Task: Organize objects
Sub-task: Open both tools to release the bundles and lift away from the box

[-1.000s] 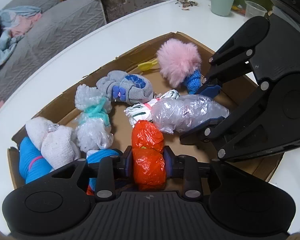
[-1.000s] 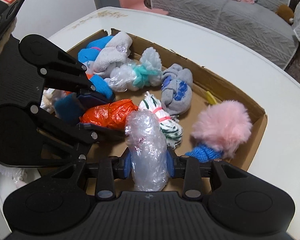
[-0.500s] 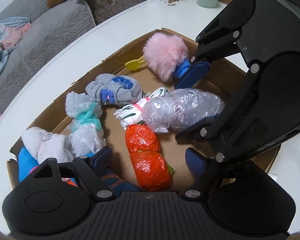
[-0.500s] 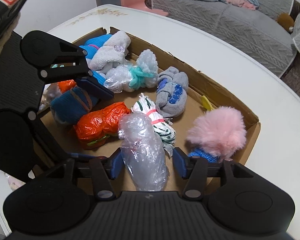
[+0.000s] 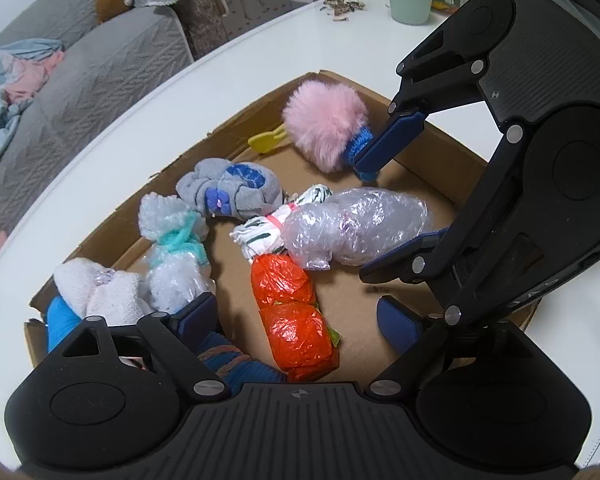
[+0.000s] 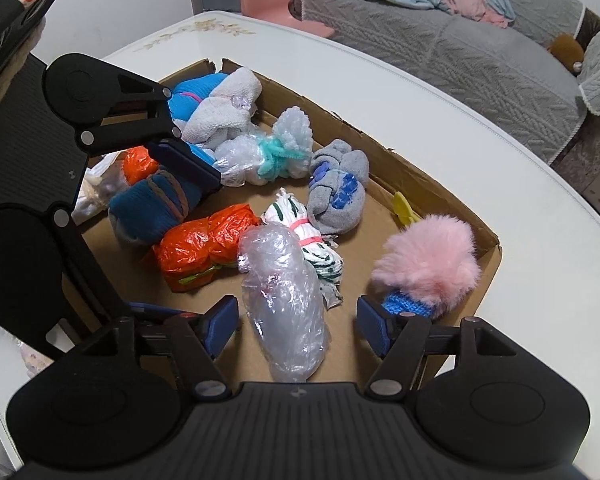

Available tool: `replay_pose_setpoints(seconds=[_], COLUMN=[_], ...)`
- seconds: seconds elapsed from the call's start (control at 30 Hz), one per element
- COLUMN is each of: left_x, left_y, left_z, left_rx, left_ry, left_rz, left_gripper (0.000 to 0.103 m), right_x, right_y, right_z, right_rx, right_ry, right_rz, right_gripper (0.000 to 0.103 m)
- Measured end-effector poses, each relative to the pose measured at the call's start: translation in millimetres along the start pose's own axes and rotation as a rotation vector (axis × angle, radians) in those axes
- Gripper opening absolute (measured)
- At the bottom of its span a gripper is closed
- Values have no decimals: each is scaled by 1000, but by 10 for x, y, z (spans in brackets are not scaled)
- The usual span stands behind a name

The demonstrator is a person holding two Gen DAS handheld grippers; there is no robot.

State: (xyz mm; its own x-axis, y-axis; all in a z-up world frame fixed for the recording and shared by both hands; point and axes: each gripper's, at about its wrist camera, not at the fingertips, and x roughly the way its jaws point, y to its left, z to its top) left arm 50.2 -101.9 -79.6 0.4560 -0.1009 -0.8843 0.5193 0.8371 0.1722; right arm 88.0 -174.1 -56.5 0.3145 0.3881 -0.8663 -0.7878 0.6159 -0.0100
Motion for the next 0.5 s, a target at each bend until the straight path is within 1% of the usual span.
replay_pose_setpoints(seconds=[0.1,0.27,0.37,0.47,0.5], left_x=[25,-99,-210,-383,-448], left_y=[35,49,39,41,55], left_z=[87,84,64,-7,-40], left_rx=[6,2,8,6,-1], left_ry=[0,-5,-7,-13,-14], left_rz=[-1,3,13,36,40], left_gripper=[91,93,94,94,94], right_x=[-51,-91,-162,-258,-297], right_y=[7,30,70,138,163], right_z=[-10,-1,-14,-54,-76], right_rx=[3,9,9,8,9], right_ry=[-10,-18,-28,-47,-52], right_rz=[-4,0,0,-3,-3], right_gripper=[65,67,68,73,73])
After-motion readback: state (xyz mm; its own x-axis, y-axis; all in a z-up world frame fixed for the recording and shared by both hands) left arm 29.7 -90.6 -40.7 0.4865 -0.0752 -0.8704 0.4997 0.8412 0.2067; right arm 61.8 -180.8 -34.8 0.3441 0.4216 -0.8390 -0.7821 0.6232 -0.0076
